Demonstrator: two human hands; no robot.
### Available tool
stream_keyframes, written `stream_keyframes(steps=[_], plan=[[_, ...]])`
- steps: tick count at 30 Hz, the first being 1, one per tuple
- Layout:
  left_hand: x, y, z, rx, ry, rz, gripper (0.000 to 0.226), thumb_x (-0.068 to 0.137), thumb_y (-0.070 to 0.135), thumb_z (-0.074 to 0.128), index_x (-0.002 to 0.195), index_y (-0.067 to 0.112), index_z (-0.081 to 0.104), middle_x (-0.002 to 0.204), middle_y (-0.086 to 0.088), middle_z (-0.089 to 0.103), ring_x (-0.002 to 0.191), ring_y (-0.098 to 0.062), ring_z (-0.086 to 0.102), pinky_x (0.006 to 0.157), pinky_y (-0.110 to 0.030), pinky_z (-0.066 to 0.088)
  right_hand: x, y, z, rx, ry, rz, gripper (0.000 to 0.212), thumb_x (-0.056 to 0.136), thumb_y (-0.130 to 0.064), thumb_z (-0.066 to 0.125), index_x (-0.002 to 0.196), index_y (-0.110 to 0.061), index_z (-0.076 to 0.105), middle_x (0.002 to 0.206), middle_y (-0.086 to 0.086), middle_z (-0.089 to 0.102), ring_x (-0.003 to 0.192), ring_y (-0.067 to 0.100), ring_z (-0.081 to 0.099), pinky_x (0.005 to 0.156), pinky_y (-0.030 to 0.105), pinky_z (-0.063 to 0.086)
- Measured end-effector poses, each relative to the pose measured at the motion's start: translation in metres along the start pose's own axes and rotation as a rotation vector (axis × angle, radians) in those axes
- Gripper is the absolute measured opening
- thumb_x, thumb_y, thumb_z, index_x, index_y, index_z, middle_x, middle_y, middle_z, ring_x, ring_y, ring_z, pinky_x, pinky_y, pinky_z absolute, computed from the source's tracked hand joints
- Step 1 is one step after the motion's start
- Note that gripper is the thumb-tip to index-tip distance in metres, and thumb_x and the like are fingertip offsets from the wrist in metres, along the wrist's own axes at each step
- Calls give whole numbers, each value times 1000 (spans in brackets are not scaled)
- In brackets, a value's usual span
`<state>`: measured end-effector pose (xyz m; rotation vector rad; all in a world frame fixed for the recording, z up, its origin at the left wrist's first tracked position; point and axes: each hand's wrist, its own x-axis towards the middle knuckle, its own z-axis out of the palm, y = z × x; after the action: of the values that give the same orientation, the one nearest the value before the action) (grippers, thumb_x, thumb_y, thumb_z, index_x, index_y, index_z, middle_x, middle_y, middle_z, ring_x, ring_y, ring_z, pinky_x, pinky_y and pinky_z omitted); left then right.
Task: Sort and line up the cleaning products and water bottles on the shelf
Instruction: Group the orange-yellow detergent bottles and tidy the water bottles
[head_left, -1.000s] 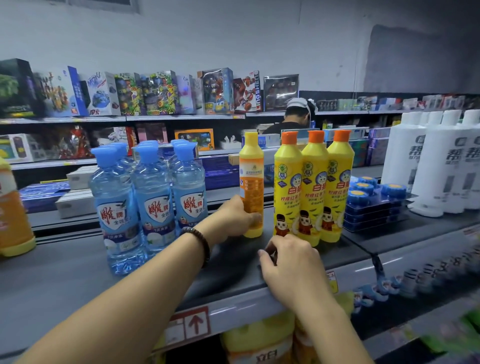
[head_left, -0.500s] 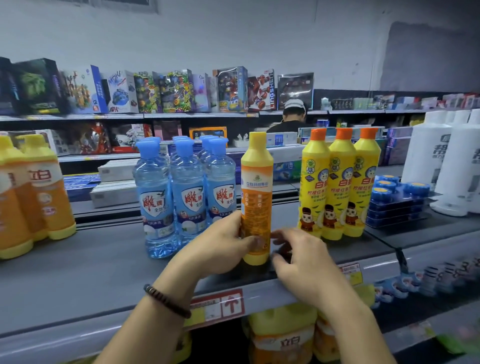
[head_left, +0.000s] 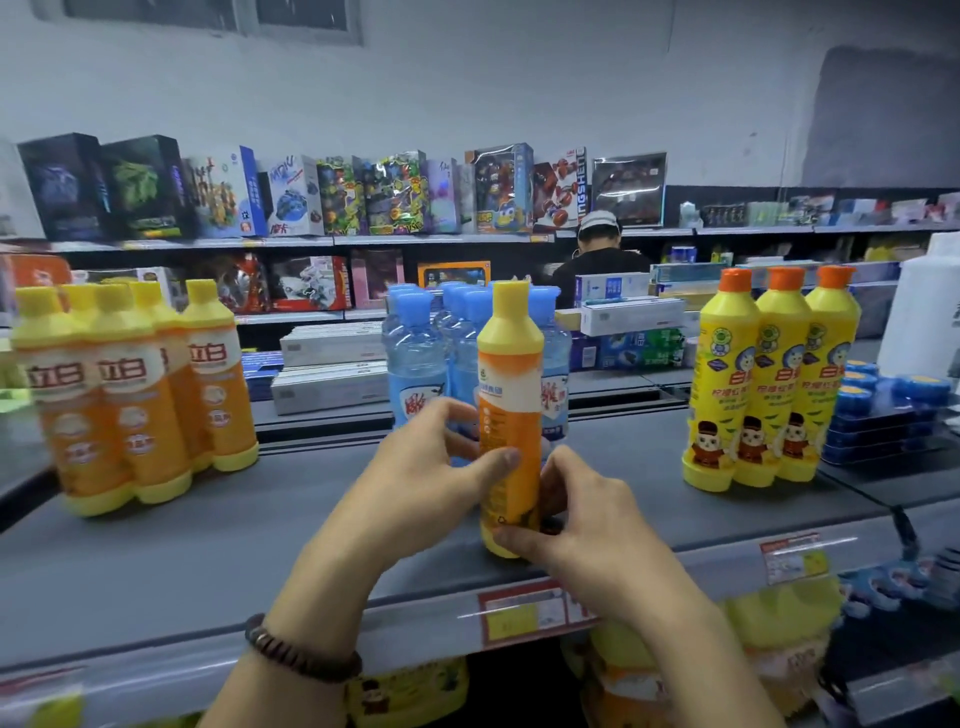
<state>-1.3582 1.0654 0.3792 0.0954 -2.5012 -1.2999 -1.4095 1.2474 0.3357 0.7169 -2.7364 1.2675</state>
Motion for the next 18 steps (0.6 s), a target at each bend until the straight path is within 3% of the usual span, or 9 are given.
stream_keyframes(steps=[3, 6, 9, 11, 14, 18], plan=[[-4, -2, -19, -14, 112, 59, 54, 81, 60, 82, 124, 35, 59, 108, 14, 70, 102, -5, 68, 83, -30, 60, 1, -20, 25, -23, 13, -21, 47, 76, -51, 91, 96, -34, 52, 92, -13, 68, 84, 1, 64, 67, 22, 48], [-5, -9, -36, -6, 157, 81, 46, 85, 53, 83, 121, 36, 60, 106, 16, 69, 96, -1, 66, 74, -21, 56, 4, -36, 49, -48, -4, -71, 42, 79, -51, 87, 98, -38, 53, 94, -16, 68, 88, 1, 64, 77, 27, 56], [-7, -25, -63, -57, 106, 58, 38, 92, 45, 80, 125, 41, 62, 113, 15, 72, 108, -10, 69, 88, -35, 62, 7, -49, 66, -55, -41, -92, 33, 81, -52, 82, 98, -37, 57, 93, -15, 71, 88, 5, 68, 84, 38, 60], [-9, -34, -82, -76, 48, 42, 35, 94, 42, 79, 125, 43, 63, 117, 15, 73, 113, -12, 69, 98, -46, 62, 10, -57, 73, -73, -47, -100, 33, 82, -52, 80, 96, -35, 56, 92, -13, 71, 87, 7, 68, 81, 37, 59], [-13, -45, -115, -60, 11, 21, 30, 98, 37, 74, 124, 41, 60, 121, 16, 72, 116, -10, 69, 103, -45, 60, 16, -73, 87, -54, -42, -128, 39, 85, -50, 81, 107, -38, 52, 97, -12, 70, 90, 7, 67, 78, 32, 56], [-14, -62, -149, -36, -69, -9, 43, 102, 32, 69, 142, 35, 53, 133, 8, 69, 122, -17, 68, 104, -46, 60, 23, -94, 107, -87, -118, -145, 31, 90, -51, 78, 112, -40, 59, 100, -15, 68, 89, 5, 67, 80, 31, 59]])
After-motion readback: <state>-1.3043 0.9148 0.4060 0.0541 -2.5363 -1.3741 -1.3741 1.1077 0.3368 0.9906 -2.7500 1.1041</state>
